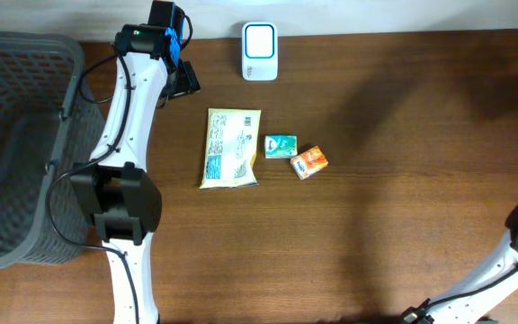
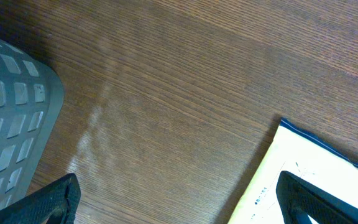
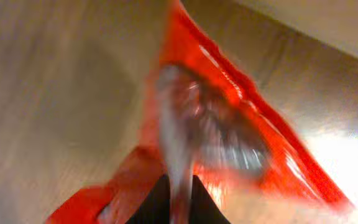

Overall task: Scan the item barcode
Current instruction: 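Move the red snack bag to the right table edge and release, then reach the right gripper to the orange tissue pack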

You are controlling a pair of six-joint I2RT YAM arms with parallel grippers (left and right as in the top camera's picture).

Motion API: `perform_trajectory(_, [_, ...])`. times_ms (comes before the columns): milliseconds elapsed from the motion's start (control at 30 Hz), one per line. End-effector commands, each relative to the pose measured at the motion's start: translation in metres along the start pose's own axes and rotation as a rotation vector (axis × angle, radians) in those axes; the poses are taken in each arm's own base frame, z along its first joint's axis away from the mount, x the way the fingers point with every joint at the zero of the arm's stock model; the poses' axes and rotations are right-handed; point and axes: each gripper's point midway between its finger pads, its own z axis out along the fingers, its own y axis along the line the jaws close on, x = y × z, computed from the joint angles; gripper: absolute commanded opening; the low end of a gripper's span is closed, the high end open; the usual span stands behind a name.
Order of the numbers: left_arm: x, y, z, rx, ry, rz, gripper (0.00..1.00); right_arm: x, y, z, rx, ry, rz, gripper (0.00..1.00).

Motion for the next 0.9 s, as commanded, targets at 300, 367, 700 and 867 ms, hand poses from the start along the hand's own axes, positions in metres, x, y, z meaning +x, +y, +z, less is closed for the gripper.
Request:
perform_trajectory(300, [-0.004,0.005,-0.011,-0.001,-0.023,-0.021,0.99,0.052,0.072,0.014,-0.361,0.204,-0.215,0.22])
perform_trajectory(367, [-0.004,0.005,-0.011,-0.001,-0.023,-0.021,0.99,0.079,0.109,-0.007,-0.537,0.285,-0.280,0.31])
perform_trajectory(700, [-0.004,0.005,-0.011,-0.001,-0.023,-0.021,0.99,0.325,0.217,-0.079,-0.526,0.741,-1.051,0.99])
perform_trajectory(867, [-0.004,0.005,-0.011,-0.001,-0.023,-0.021,0.99,0.396,0.261,-0.092,-0.443,0.609,-1.385,0.96])
